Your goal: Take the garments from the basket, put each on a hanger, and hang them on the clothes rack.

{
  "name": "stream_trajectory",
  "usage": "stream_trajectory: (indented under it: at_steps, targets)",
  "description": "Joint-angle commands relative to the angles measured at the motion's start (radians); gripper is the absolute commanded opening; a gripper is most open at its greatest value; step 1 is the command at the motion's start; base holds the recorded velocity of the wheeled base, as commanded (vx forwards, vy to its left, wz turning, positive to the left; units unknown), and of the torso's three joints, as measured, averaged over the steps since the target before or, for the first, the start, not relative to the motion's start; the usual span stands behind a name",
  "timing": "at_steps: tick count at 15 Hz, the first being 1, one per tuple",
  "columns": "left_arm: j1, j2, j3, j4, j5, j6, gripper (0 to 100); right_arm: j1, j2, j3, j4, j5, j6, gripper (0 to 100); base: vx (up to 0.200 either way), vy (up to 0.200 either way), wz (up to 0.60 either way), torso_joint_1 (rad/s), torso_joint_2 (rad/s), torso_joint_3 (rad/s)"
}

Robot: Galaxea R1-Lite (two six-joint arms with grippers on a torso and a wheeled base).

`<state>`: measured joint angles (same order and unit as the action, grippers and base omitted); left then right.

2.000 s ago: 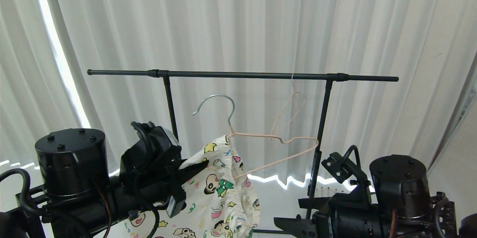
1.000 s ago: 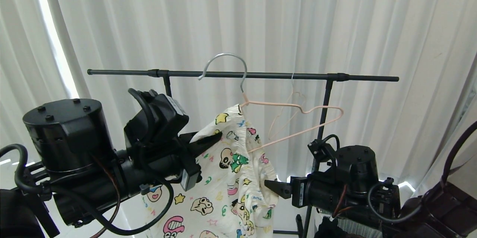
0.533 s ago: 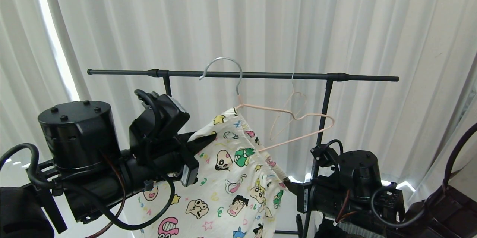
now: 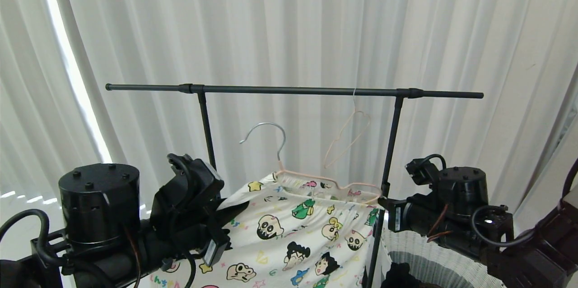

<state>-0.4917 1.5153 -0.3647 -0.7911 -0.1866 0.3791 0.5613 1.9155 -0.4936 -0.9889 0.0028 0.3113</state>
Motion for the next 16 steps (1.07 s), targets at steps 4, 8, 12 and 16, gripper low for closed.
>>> stream_trajectory:
  at_steps: [4,8,12,16]
  targets:
    - [0.051,0.008,0.061,0.0,-0.005,0.0,0,-0.041,-0.09,-0.005,0.059,-0.001,-0.061,0,0.0,0.0,0.0,0.0,0.0,0.0]
    - [0.045,0.106,0.089,-0.036,-0.004,0.001,0,-0.014,-0.21,-0.034,0.223,0.011,-0.195,0,0.0,0.0,0.0,0.0,0.0,0.0]
    - [-0.007,0.24,0.066,-0.195,0.119,-0.003,0,0.112,-0.303,-0.129,0.432,0.006,-0.215,0,0.0,0.0,0.0,0.0,0.0,0.0]
    - [-0.016,0.359,0.055,-0.422,0.194,-0.045,0,0.198,-0.365,-0.103,0.486,0.003,-0.304,100,0.0,0.0,0.0,0.0,0.0,0.0]
